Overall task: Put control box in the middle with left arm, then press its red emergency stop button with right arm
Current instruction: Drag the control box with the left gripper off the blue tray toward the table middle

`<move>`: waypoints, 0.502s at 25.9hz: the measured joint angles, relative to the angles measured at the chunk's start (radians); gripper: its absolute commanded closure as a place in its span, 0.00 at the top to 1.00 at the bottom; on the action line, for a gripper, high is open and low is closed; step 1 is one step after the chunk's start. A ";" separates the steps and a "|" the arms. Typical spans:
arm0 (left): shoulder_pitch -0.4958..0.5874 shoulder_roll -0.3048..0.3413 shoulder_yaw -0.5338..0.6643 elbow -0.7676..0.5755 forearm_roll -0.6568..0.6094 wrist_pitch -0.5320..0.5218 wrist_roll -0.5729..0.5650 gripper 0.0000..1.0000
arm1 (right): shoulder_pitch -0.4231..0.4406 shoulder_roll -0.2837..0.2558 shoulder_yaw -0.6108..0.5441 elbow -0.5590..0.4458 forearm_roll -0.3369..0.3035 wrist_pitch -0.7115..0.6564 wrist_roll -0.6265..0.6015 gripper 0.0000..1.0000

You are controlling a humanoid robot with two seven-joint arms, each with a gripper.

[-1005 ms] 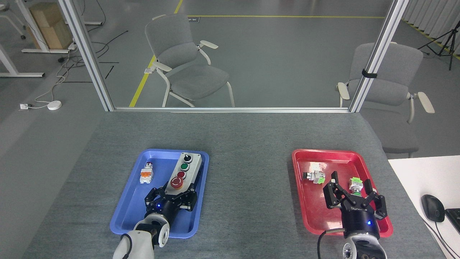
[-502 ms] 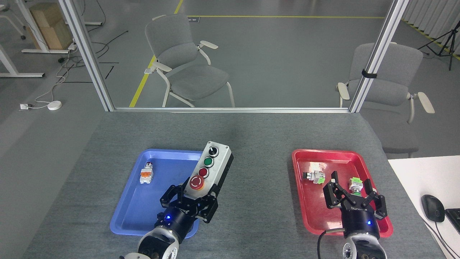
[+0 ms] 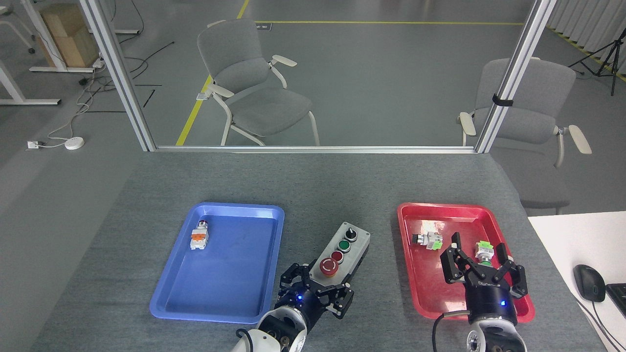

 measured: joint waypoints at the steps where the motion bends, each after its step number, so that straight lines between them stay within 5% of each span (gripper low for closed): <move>1: -0.015 -0.003 -0.014 0.027 -0.001 0.000 -0.002 0.00 | 0.000 -0.001 0.000 0.000 0.000 0.000 0.000 0.99; 10: -0.093 -0.010 -0.101 0.152 0.007 0.050 0.008 0.00 | -0.003 -0.005 0.000 0.000 0.000 0.002 -0.001 0.99; 11: -0.095 -0.011 -0.108 0.159 0.007 0.050 0.008 0.06 | -0.003 -0.005 0.000 0.000 0.000 0.002 -0.001 0.99; 13: -0.097 -0.011 -0.123 0.173 0.008 0.053 0.012 0.38 | -0.004 -0.008 0.000 0.000 0.000 0.002 -0.001 0.99</move>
